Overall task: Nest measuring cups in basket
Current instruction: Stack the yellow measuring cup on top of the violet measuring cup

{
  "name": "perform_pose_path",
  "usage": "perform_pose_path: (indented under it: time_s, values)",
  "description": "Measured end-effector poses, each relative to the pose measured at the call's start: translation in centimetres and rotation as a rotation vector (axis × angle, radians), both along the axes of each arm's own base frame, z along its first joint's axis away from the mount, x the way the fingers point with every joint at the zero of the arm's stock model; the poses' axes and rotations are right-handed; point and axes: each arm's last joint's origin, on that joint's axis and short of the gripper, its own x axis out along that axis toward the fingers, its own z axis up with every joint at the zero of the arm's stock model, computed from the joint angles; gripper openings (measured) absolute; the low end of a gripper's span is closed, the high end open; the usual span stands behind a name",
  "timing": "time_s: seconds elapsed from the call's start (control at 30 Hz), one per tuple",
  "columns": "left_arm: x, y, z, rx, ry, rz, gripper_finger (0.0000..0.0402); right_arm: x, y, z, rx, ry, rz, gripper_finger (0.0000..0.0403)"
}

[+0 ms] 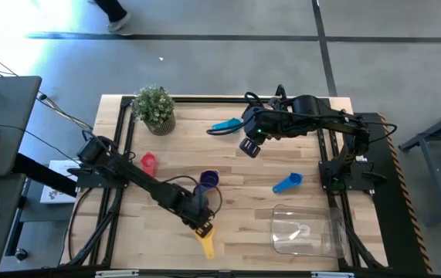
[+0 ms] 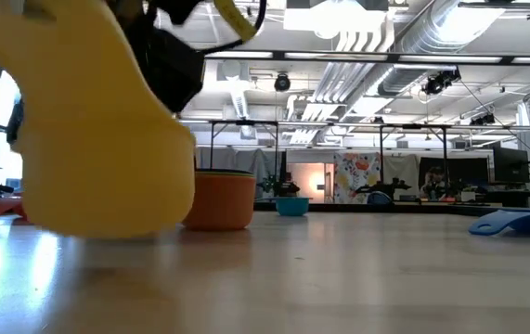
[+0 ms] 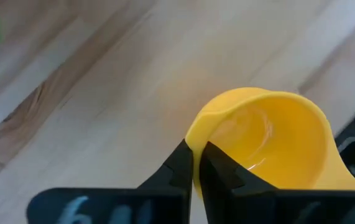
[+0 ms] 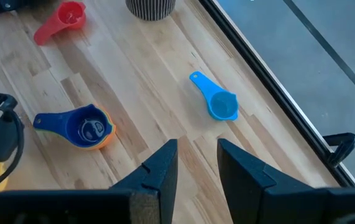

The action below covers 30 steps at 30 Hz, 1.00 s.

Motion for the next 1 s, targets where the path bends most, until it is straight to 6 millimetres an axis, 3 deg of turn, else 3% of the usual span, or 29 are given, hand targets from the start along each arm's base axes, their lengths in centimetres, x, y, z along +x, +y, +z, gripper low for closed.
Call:
perform_pose_path:
  time_s: [0.33,0.77,1.0]
  values:
    - [-1.6,2.0,4.4,0.075,-0.088,-0.177,0.0005,0.0,0.0,0.0,0.014,-0.011,-0.024,0.0103]
    - [-4.7,8.4,10.1,0.28,-0.187,-0.484,0.0005,0.0,0.0,0.0,0.016,-0.013,-0.028,0.0103]
    - [-4.8,11.5,11.4,0.452,-0.296,-0.723,0.0005,0.0,-0.2,0.0,-0.01,-0.041,-0.105,0.0103]
